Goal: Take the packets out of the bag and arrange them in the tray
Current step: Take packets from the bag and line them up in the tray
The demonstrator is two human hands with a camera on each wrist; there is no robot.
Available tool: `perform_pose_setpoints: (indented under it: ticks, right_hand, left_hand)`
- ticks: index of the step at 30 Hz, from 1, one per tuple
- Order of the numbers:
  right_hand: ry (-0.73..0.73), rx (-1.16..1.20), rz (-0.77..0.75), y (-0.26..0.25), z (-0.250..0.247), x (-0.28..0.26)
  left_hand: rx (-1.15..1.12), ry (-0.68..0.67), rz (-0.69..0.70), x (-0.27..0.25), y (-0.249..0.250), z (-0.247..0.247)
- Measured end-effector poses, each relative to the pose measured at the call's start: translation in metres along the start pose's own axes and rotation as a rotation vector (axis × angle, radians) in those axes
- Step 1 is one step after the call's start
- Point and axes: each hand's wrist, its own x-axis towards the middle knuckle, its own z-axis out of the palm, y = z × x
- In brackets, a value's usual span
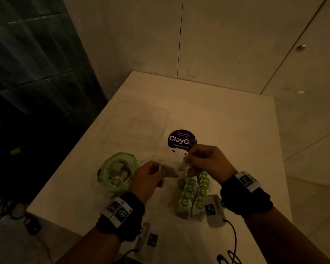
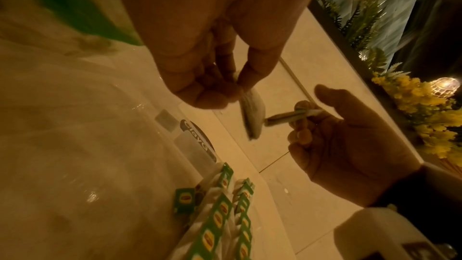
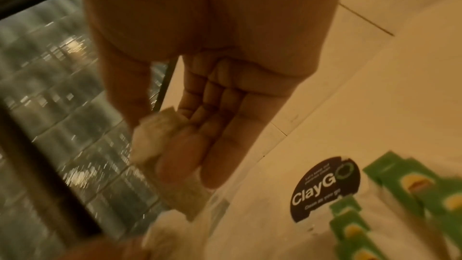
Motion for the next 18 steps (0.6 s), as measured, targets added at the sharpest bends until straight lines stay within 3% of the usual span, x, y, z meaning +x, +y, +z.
perform_pose_setpoints:
  ticks: [8,15,18]
  right_hand:
    - [0.006,-0.636,-0.166,0.004,-0.005,0.005]
    - [-0.113,-0.673,-0.167,0.0,-0.011,0.004]
    - [-0.219,-0.716,-0.157,-0.003,-0.009,0.004]
  left_hand:
    - [0.179,0.024,0.12,0.008,-0.002,0.007]
    - [0.008,-0.04,0.043,0.005,0.006,0.011]
    - [0.169,-0.068,0.121,0.008,0.0,0.013]
